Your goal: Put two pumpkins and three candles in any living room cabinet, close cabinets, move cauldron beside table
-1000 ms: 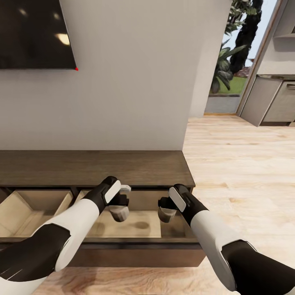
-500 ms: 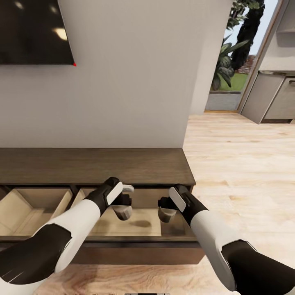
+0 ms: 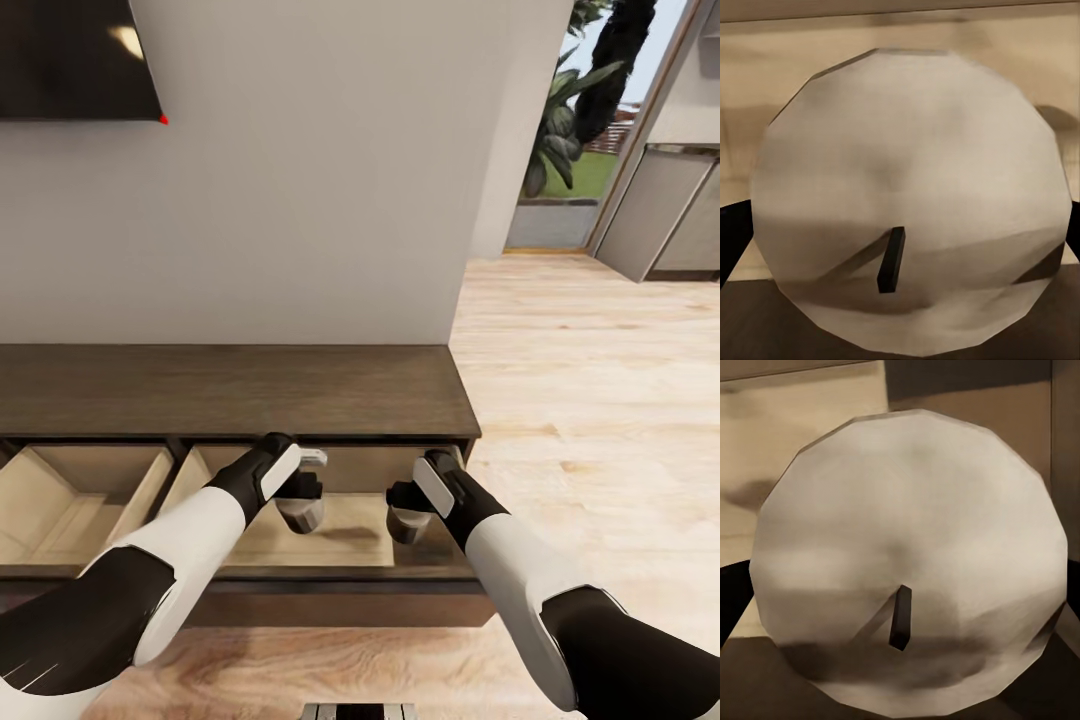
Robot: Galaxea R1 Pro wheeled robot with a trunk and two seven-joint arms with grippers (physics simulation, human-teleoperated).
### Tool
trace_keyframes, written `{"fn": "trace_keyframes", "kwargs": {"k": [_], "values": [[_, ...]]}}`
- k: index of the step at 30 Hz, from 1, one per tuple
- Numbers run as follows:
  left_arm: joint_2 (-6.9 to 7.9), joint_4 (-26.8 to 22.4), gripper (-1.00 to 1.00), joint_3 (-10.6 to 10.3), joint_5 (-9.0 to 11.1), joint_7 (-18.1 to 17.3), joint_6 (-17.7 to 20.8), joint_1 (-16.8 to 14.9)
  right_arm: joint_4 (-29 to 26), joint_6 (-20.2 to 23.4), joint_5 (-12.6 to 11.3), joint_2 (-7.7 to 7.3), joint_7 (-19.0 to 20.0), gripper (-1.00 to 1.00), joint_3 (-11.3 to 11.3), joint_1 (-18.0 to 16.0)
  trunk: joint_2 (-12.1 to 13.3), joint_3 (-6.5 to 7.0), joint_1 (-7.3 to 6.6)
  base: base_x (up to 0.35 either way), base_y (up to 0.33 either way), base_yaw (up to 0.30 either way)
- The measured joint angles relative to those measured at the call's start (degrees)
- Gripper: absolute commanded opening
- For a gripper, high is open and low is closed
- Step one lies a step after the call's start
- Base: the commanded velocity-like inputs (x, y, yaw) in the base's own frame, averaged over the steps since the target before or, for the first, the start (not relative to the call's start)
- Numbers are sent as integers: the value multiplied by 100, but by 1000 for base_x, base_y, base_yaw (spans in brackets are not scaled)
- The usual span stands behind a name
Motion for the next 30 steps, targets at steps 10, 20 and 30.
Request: {"fn": "trace_keyframes", "kwargs": {"k": [10, 20, 30], "values": [[-7, -11, -100, 0, -2, -3, -88, -1, 195, -271, 12, 0, -1, -100, 227, 0, -3, -45, 4, 0, 0, 0], [-41, -1, -100, 0, 7, -7, -75, 11, 287, -494, 22, -4, -2, -100, 363, 0, -3, -45, 5, 0, 0, 0], [-105, -2, -100, -9, 12, 20, -61, 120, 455, -586, 15, -9, -2, -100, 379, -1, -7, -111, 12, 0, 0, 0]]}}
